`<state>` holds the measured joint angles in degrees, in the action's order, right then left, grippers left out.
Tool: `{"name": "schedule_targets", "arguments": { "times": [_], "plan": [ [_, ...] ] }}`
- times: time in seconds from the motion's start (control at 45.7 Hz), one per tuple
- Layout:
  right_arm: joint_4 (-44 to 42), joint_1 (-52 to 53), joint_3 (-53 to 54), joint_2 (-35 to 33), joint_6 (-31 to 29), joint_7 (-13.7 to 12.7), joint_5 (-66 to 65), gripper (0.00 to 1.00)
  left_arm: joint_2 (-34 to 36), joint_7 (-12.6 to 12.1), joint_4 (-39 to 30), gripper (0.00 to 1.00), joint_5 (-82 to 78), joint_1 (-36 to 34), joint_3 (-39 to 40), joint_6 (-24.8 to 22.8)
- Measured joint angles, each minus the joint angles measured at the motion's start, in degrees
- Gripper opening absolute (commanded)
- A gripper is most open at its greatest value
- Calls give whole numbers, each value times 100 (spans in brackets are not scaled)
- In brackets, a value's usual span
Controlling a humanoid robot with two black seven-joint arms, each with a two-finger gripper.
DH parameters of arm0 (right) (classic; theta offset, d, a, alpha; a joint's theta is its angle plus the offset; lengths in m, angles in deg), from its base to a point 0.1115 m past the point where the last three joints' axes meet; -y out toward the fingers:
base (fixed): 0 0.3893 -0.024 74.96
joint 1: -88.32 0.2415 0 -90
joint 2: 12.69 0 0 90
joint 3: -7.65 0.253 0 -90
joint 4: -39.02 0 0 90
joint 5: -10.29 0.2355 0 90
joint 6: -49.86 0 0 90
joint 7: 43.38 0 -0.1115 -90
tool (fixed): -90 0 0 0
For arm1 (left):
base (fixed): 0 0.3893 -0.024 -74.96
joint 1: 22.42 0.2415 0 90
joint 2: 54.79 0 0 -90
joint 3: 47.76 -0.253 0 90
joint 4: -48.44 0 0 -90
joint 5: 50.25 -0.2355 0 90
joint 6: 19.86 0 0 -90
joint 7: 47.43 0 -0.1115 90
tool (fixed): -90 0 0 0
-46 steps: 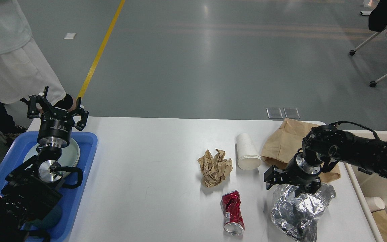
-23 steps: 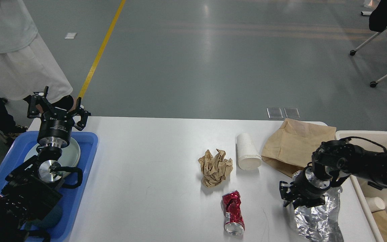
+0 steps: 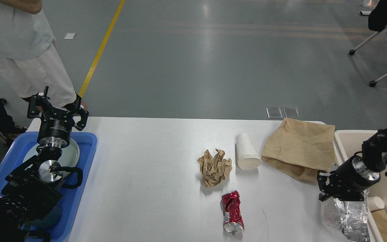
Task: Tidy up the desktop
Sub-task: 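Carry the crumpled foil with the right gripper into the white bin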
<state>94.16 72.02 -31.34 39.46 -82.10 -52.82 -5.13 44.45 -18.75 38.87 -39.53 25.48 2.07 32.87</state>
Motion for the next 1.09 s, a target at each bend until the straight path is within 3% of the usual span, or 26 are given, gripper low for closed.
{"name": "schedule_targets", "arguments": {
  "times": [0.241,0.525,0.766,0.985,1.007,1.029,1.094],
  "plan": [
    [598,1480,-16,-758,-552,-5,-22,0,0,0,0,96,0,0,0,0],
    [93,2735,713,-1125,-579,11,30,0,0,-3,0,96,0,0,0,0],
    [-1153,2415,1203,-1160,-401,5,30,0,0,-4,0,96,0,0,0,0],
    [-2140,684,1306,-1085,819,14,33,0,0,-4,-3,96,0,0,-3,0],
    [-2184,515,1311,-1067,999,16,35,5,0,-4,-3,96,0,0,-3,0],
    [-2279,40,1321,-1005,1536,19,37,19,0,-4,-2,96,0,0,-2,0],
    [-2401,-436,1338,-885,2124,27,30,62,-1,-4,-3,96,-1,0,-3,0]
  ]
}}
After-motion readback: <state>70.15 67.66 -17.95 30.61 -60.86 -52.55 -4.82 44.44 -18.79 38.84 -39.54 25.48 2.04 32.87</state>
